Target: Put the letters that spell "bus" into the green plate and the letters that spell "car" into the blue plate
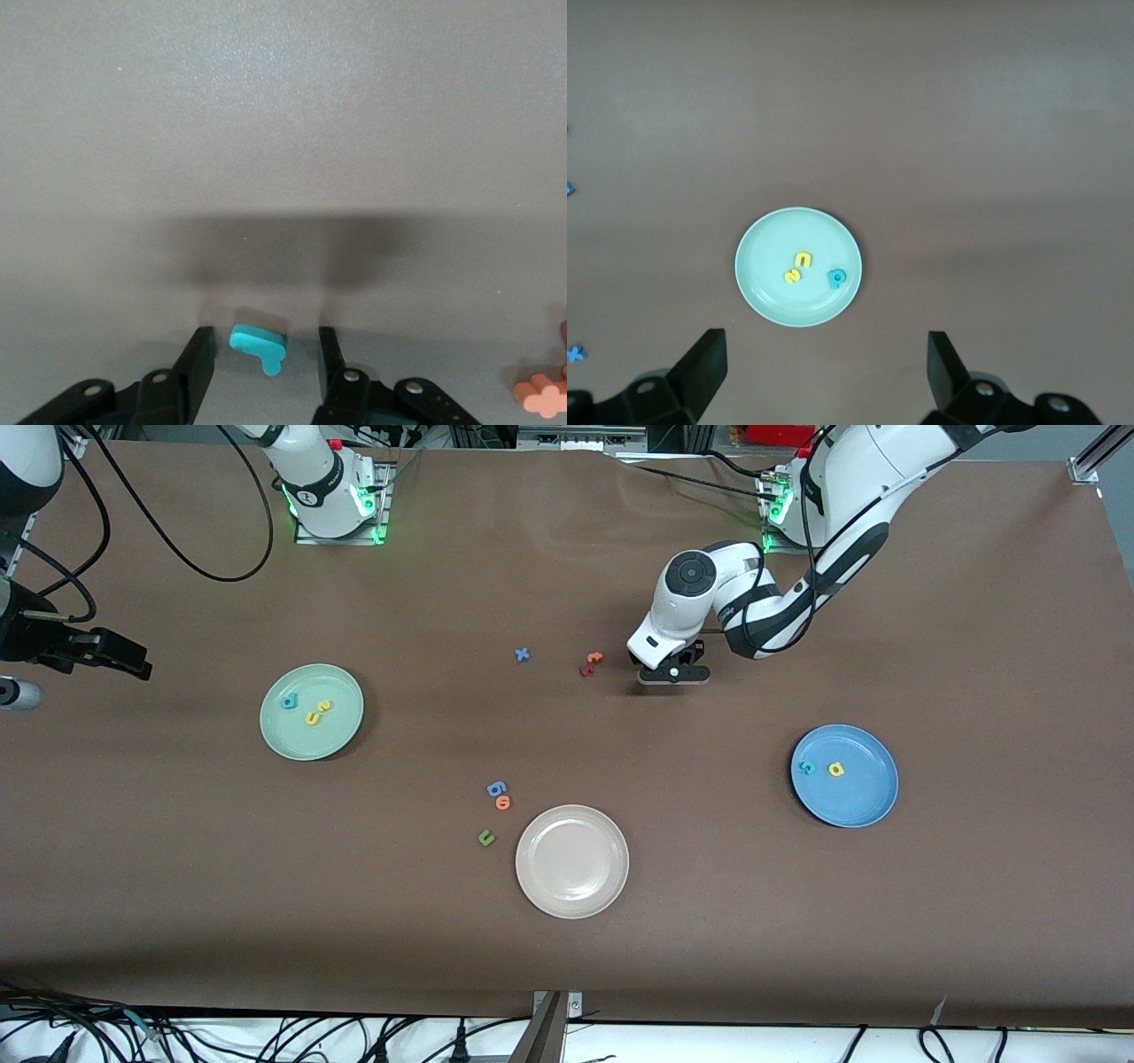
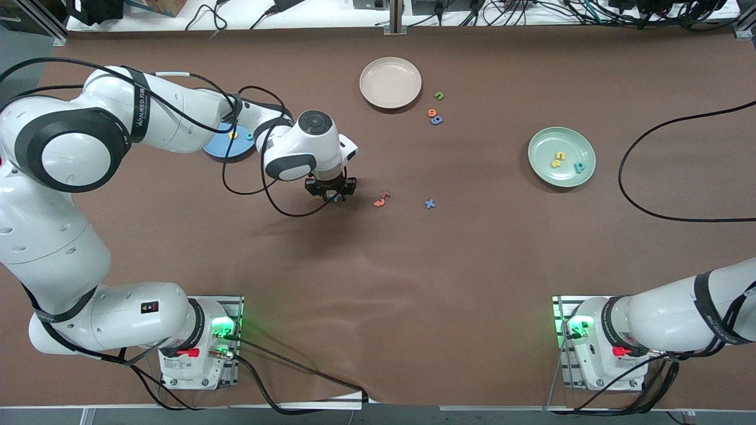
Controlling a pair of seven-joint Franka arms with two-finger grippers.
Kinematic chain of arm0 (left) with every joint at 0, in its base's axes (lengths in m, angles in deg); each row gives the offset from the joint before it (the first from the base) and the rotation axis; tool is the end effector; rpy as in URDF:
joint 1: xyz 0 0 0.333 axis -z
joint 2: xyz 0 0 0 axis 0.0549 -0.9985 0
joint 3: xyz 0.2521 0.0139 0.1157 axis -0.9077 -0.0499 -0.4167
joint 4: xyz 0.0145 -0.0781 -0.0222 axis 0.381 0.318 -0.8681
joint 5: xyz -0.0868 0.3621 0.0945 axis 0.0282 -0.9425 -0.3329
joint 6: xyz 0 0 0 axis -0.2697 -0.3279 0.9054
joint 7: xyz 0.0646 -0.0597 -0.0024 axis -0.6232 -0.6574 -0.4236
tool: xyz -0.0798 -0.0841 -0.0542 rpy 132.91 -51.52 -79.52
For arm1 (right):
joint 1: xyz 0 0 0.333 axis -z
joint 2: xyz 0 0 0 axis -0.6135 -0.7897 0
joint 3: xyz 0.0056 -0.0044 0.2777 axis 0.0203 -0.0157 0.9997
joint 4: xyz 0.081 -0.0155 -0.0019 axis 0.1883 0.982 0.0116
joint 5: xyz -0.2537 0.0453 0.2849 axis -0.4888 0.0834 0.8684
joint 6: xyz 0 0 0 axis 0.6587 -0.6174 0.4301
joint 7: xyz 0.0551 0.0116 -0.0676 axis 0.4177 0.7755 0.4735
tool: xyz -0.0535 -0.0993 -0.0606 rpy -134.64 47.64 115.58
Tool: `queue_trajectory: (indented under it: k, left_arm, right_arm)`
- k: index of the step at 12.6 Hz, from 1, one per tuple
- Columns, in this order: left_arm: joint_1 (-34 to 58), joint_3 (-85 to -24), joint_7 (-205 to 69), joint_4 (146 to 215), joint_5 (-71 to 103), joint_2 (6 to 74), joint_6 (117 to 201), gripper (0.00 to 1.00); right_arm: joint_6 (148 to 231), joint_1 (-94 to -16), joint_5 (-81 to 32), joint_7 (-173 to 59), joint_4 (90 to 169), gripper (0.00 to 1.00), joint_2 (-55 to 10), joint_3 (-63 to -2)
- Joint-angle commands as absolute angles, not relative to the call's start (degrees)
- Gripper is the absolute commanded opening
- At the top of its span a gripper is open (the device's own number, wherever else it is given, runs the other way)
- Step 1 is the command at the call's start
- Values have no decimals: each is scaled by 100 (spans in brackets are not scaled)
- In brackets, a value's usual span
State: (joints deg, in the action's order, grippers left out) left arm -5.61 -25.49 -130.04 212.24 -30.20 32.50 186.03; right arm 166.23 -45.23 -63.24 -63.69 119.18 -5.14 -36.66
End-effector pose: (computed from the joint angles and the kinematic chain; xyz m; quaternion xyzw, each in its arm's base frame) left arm 0.3533 -0.3397 0.1241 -0.9987 -0.0150 0.0490 0.0045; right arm 0.5756 -0.0225 0.5195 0.9989 -0.0316 -0.0235 0.0248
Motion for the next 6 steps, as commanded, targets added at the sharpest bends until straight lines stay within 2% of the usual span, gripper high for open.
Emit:
queue_trajectory:
  k: [1, 6]
  left_arm:
    - [-590, -2537, -13182, 21297, -3244, 3250, 18702, 52]
    - [-546, -2537, -13261, 21297, -3244, 3250, 18694, 42]
  right_arm:
    - [16687, -4434, -6378, -6370, 11892, 100, -389, -3561]
    - [16696, -4443, -6404, -6396, 11866, 100, -371, -3561]
